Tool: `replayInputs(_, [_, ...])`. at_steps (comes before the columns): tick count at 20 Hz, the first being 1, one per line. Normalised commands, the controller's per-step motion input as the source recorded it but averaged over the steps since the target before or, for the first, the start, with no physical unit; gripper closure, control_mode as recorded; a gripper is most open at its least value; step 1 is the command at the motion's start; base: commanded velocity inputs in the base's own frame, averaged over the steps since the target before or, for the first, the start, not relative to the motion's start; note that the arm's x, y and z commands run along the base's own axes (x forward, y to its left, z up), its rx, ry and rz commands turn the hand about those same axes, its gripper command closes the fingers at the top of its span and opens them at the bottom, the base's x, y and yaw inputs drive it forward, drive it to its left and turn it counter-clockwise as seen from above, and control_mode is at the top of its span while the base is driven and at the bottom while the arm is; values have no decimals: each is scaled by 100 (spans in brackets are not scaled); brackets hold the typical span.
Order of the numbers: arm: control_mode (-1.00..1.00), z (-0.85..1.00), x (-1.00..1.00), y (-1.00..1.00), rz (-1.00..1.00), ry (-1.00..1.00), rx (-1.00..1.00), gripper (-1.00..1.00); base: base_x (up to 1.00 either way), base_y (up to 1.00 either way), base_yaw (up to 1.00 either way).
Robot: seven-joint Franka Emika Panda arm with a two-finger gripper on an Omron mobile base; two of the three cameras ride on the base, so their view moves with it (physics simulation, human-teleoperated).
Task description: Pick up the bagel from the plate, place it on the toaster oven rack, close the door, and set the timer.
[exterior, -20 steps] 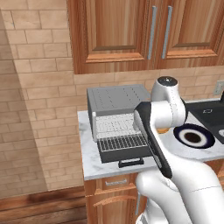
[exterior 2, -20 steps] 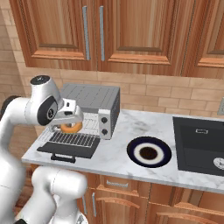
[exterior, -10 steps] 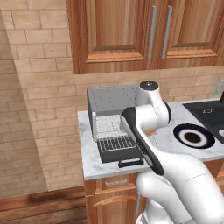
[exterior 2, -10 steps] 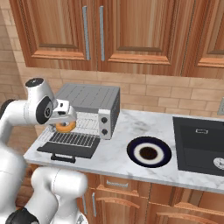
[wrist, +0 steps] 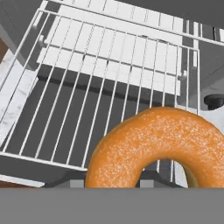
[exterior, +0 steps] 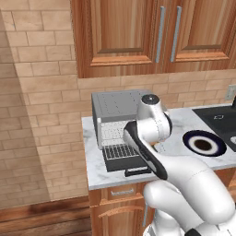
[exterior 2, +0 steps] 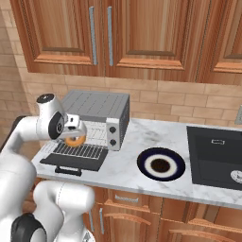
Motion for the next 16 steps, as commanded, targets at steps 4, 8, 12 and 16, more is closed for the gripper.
replayInputs(4, [-100,-31,32,3,0,0,0,100,0,0,0])
replayInputs(8, [-100,-26,24,4,0,0,0,100,0,0,0])
replayInputs(12, [-100,-22,15,5,0,0,0,100,0,0,0])
replayInputs(16, [-100,-16,4,6,0,-2,0,100,0,0,0])
